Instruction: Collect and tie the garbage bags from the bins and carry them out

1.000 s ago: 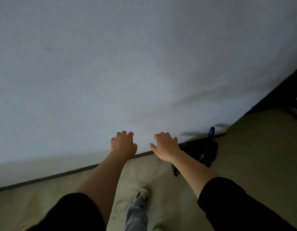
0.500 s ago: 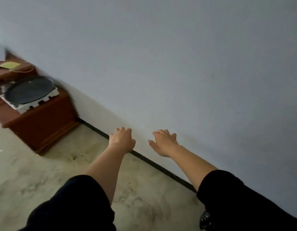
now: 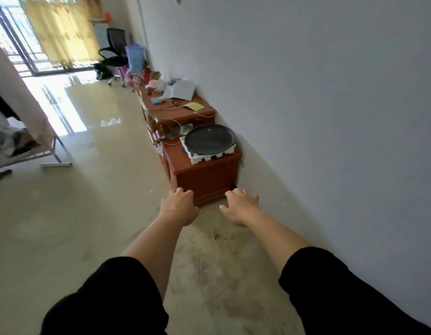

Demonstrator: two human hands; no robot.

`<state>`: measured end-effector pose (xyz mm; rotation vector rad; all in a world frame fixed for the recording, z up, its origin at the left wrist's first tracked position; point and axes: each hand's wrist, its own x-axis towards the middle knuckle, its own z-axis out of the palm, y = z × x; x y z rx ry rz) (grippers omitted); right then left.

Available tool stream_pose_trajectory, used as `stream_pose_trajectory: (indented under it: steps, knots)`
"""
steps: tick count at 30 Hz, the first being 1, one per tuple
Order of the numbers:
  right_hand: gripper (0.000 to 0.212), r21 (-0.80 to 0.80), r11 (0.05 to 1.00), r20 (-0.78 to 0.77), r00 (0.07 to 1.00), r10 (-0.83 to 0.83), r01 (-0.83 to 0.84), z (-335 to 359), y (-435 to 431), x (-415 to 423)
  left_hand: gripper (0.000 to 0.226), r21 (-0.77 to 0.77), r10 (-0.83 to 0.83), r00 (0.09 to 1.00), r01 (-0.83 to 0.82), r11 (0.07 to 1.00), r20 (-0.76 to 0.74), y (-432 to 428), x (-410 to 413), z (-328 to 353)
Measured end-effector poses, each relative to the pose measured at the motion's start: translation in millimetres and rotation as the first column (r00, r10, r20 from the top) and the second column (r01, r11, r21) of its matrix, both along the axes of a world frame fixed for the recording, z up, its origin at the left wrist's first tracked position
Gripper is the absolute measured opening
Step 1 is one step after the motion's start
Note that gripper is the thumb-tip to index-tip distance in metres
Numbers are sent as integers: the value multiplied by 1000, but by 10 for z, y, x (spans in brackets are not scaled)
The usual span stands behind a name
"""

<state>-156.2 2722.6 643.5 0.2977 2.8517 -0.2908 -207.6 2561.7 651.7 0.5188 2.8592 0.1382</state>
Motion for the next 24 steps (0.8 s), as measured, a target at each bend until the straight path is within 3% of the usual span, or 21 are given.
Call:
stream_pose_trajectory:
  steps: [6,10,24]
  knots:
    - [49,68,972,-38,973,229,-226,212,-1047,-1444,48,-63,197,977,-202,977,-76,-1175,-1123,115]
    - [51,101,945,-70,946,318,-310,277,-1542,-2396,49,-80,235,965,-245,966,-115,-1620,-1918,157]
    - [60,129,873,-124,866,484,-470,570,-2950,-6304,48,-9,422,883,-433,902,-207,-3093,-5451,367]
